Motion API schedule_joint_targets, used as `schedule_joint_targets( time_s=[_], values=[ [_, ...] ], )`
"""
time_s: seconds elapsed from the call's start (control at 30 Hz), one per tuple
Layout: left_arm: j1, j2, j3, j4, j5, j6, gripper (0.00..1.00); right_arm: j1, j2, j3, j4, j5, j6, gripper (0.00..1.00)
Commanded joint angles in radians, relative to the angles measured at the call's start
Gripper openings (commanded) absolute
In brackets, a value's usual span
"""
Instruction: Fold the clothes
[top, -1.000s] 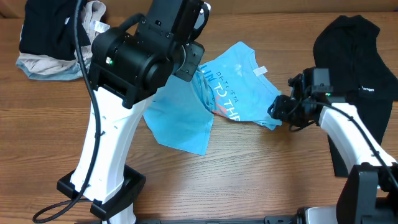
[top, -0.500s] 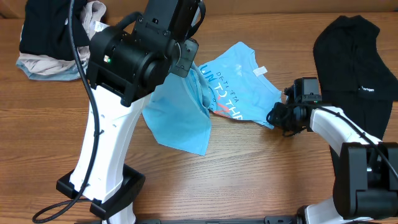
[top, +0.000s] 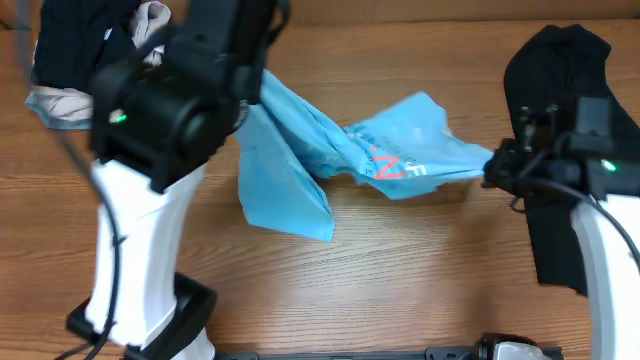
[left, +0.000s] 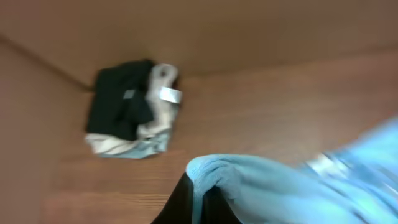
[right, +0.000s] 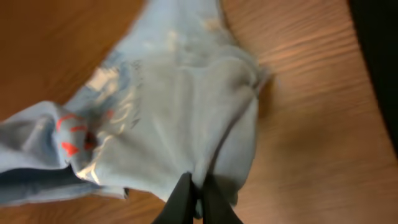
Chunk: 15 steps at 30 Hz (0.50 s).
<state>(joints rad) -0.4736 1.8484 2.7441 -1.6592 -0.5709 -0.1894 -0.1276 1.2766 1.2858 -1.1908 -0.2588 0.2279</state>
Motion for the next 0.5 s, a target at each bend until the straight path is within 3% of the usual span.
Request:
schedule_joint_targets(
  time_s=[0.0,0.23,0.47],
  values=[
    [0.045,-0.064,0.021,0.000,-0.087,-0.043,0.04,-0.021,-0.089,0.043,-0.058,-0.005,-0.019,0.04],
    [0.104,-0.053,0.019,-0.030,-0.060,-0.055,0.04,-0.088,-0.224,0.055,-0.138,0.001,-0.019,0.04],
    [0.111,0.008,0.018,-0.030,0.029,-0.055,0.04,-0.099,-0.119,0.053,-0.069,0.049,-0.024,0.04]
  ],
)
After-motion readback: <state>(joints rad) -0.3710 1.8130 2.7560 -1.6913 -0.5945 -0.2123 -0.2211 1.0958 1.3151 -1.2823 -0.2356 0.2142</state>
